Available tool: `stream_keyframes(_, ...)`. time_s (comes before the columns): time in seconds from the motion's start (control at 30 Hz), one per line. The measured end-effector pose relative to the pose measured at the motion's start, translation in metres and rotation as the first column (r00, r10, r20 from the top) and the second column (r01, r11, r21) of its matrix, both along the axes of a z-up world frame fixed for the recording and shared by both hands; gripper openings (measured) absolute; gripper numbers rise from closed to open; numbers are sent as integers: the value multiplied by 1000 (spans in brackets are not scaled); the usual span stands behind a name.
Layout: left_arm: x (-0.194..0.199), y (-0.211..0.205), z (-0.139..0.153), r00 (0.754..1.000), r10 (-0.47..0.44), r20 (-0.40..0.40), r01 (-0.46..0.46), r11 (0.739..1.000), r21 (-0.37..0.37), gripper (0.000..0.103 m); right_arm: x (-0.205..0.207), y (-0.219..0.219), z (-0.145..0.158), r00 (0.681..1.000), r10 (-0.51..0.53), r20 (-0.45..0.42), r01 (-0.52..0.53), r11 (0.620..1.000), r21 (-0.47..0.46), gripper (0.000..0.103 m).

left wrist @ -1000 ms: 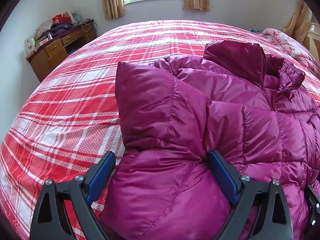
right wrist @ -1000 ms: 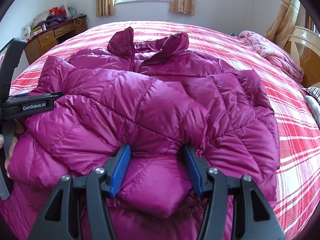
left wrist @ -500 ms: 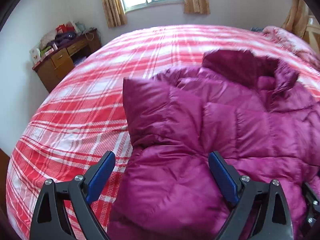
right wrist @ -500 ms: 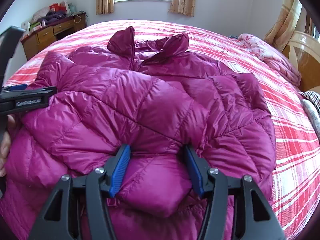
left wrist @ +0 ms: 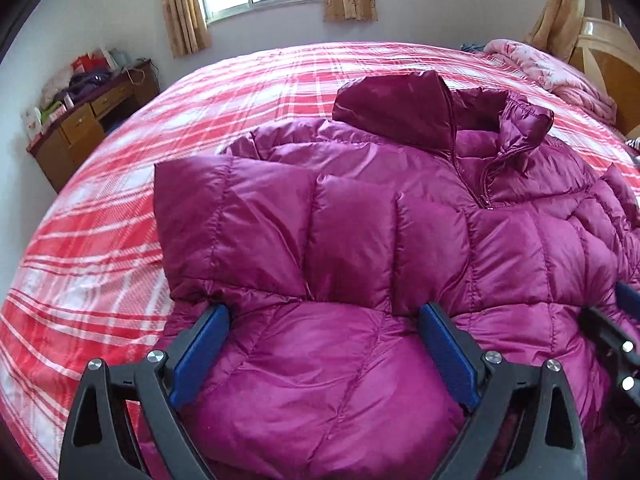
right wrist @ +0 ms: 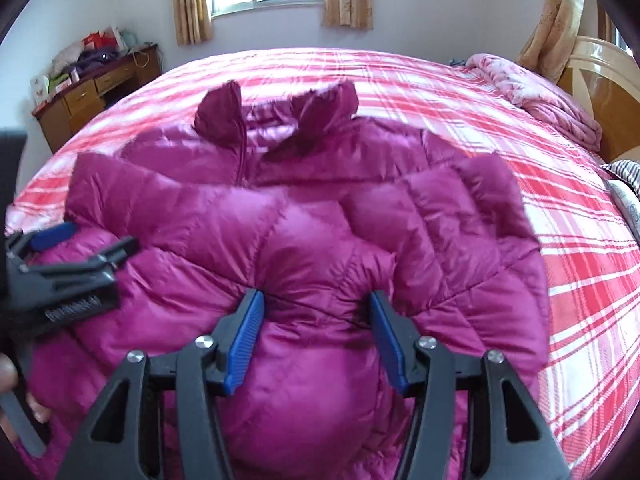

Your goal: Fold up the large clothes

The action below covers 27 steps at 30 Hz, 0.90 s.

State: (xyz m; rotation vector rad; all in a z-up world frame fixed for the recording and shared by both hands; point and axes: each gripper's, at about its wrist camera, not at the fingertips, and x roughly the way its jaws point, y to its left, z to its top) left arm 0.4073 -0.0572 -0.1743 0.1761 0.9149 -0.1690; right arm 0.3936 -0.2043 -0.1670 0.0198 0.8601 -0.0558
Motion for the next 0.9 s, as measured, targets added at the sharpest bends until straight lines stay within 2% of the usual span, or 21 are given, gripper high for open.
stream_keyframes(0.1, 3, 1, -2, 1000, -1, -13, 1, 1000, -7, 97, -1, 5, -2, 1000, 2, -4, -2, 999, -32, 60)
stream_keyframes(0.23, 0, 7, 20, 995, 45, 84, -44, 999, -12, 97, -4, 4, -3, 1000, 0, 5, 1, 1000, -18, 60)
stream_keyframes(0.33, 21, 7, 32, 994, 43, 99, -43, 999, -6, 97, -3, 5, -3, 1000, -1, 11, 1, 1000, -24, 60)
stream_keyframes(0.37, 29, 6, 33, 994, 46, 96, -45, 999, -11, 97, -4, 6, -3, 1000, -1, 13, 1, 1000, -27, 60)
stream_keyframes(0.43, 51, 8, 25, 998, 53, 26, -52, 998, -40, 97, -4, 5, -3, 1000, 0, 14, 0, 1000, -19, 60)
stream_keyframes(0.57, 69, 8, -2, 995, 41, -88, -44, 999, -30, 99, -4, 1, -2, 1000, -4, 16, 4, 1000, 9, 60)
stream_keyframes(0.7, 67, 10, -7, 996, 54, -77, -57, 997, -43, 102, -1, 7, -4, 1000, 4, 6, -4, 1000, -26, 62)
stream_keyframes(0.9, 65, 10, -7, 996, 54, -65, -57, 997, -48, 102, -2, 5, -4, 1000, 7, 0, -7, 1000, -2, 62)
